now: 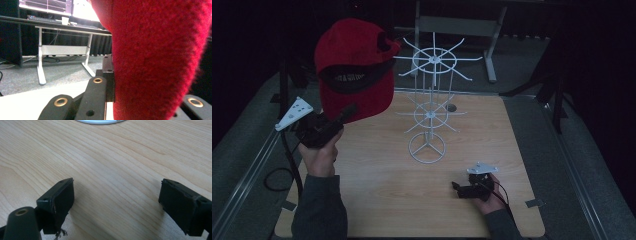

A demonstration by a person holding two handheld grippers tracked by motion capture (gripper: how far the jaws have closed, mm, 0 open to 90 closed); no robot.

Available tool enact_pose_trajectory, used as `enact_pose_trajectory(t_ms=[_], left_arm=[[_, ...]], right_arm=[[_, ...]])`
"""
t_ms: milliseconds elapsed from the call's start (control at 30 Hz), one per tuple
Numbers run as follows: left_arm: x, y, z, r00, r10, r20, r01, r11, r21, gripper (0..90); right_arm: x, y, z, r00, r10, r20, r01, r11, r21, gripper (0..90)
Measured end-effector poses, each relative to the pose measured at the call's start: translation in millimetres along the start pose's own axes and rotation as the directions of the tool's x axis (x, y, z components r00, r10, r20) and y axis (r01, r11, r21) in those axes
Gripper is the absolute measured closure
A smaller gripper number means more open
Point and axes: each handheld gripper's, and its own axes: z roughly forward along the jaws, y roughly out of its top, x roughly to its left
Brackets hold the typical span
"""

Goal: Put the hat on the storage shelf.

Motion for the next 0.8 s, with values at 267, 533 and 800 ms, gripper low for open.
enact_pose_trajectory(t_ms=[267,533,800], left_arm=[[2.1,-7.2,1.0,0.9999,-0.014,0.004,0.014,0.9999,0.006,84.2],[-0.1,-15.3,6.3,0.9998,-0.015,0.015,0.014,0.9997,0.021,84.1],[1.8,-23.3,7.0,0.9997,-0.022,0.01,0.022,0.9993,0.031,84.2]], right_arm=[[-0.1,0.0,0.0,1.0,-0.002,0.001,0.002,1.0,-0.001,12.9],[-0.1,0.0,0.0,1.0,-0.002,0.002,0.002,1.0,-0.001,12.9],[-0.1,0.0,0.0,1.0,-0.002,0.002,0.002,1.0,-0.001,12.9]])
